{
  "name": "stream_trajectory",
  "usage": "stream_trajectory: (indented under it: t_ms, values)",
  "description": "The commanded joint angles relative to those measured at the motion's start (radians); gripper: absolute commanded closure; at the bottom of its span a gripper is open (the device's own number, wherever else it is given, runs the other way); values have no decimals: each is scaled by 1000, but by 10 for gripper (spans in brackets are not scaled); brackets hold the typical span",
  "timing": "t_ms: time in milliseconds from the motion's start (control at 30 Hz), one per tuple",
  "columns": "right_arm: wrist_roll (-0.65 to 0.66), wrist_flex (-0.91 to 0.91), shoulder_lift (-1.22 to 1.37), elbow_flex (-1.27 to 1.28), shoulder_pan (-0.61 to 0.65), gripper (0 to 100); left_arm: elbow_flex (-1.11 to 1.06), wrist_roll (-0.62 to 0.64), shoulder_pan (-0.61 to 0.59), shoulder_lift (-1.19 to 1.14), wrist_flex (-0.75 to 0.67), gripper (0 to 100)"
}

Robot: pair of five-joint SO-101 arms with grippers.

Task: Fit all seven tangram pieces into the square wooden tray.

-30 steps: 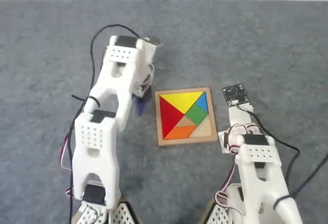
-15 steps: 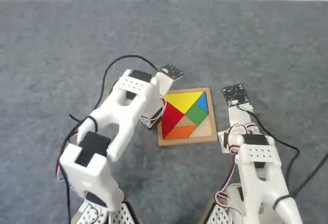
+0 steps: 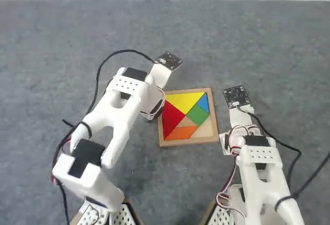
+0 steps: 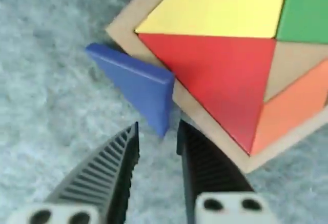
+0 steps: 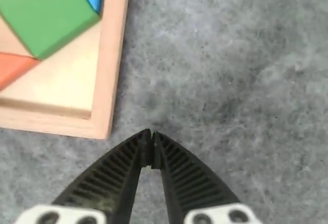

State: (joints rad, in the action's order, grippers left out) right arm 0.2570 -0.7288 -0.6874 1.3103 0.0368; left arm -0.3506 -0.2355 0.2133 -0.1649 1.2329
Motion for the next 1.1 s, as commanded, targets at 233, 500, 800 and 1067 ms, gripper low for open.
stream_trajectory:
  t_ms: [233,500,800,1067]
  values:
    - [8,18,-39,-8,8,991,-81,97,-51,75,-193,778]
    - [9,18,-38,-8,8,991,-93,204,-41,78,-219,756]
    - [9,18,-38,-8,8,991,-153,269,-40,71,-333,758]
    - [11,18,-38,-8,8,991,-156,265,-11,68,-331,788]
